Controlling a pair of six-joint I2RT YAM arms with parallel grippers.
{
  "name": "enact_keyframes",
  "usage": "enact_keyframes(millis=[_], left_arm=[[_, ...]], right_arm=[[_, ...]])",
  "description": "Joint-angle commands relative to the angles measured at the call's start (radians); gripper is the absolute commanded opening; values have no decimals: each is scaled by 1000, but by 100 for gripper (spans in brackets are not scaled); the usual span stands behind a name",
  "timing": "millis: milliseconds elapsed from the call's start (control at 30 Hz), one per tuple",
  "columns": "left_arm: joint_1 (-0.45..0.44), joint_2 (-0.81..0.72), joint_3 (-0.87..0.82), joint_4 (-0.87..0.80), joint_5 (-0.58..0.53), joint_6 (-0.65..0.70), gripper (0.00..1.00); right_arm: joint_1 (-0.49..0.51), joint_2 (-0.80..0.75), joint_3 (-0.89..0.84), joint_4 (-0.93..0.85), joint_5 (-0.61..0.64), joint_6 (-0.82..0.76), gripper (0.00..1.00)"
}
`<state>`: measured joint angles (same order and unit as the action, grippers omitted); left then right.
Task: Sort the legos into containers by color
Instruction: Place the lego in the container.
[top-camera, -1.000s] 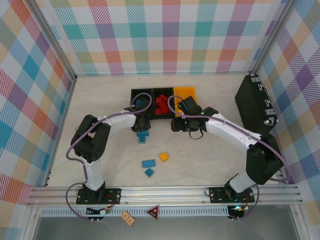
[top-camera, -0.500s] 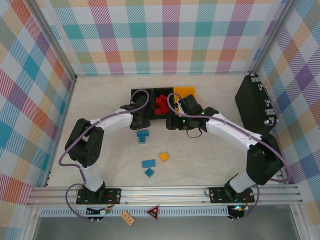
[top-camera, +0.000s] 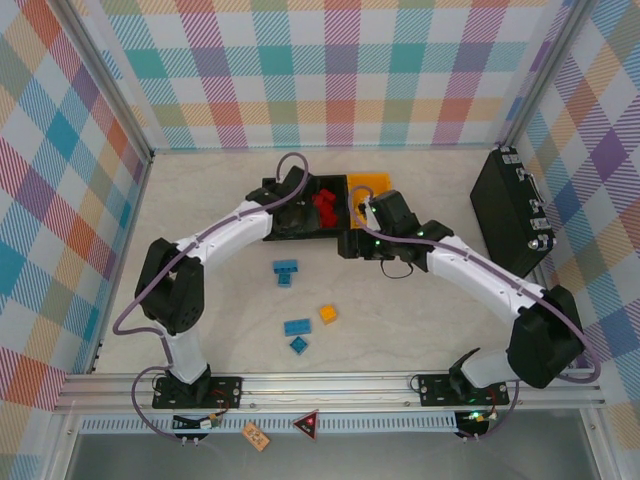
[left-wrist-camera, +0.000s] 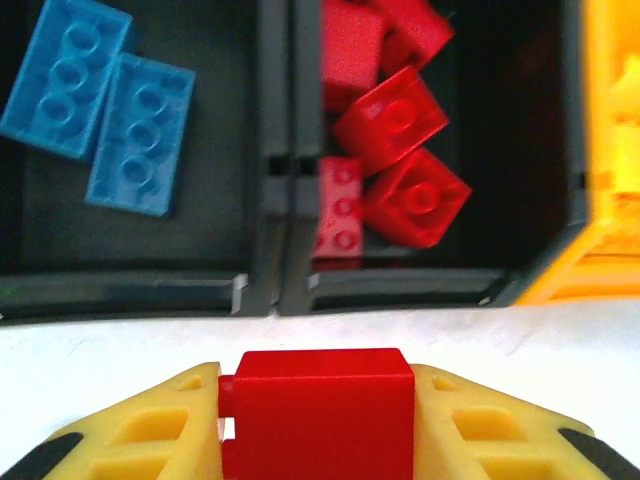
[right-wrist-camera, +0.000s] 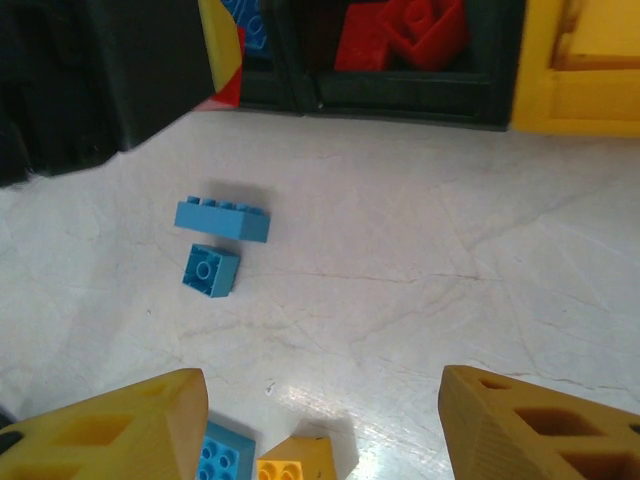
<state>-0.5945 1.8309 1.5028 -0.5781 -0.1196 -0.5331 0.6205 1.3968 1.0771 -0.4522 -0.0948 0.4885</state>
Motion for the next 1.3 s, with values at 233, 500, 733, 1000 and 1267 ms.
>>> enact_keyframes(millis=[233,500,733,1000,1267], left_arm=[[-8,215,260,-43,37,12,34],[-7,358,426,-57,38,10,34],[-5,450,531,-62,49,-1,35],[-5,479,571,-63,57,-6,45],[-5,448,552,-59,56,-2,55]], right_arm=[[-47,-74,-58,-18,58,42,64],[-61,-116,-99,-29,86,52,64],[-65,-122,-114,-35,93,58,64],[-65,-134,-121,-38,102,63,64],[-65,-111,-111,-22,84,70,64]])
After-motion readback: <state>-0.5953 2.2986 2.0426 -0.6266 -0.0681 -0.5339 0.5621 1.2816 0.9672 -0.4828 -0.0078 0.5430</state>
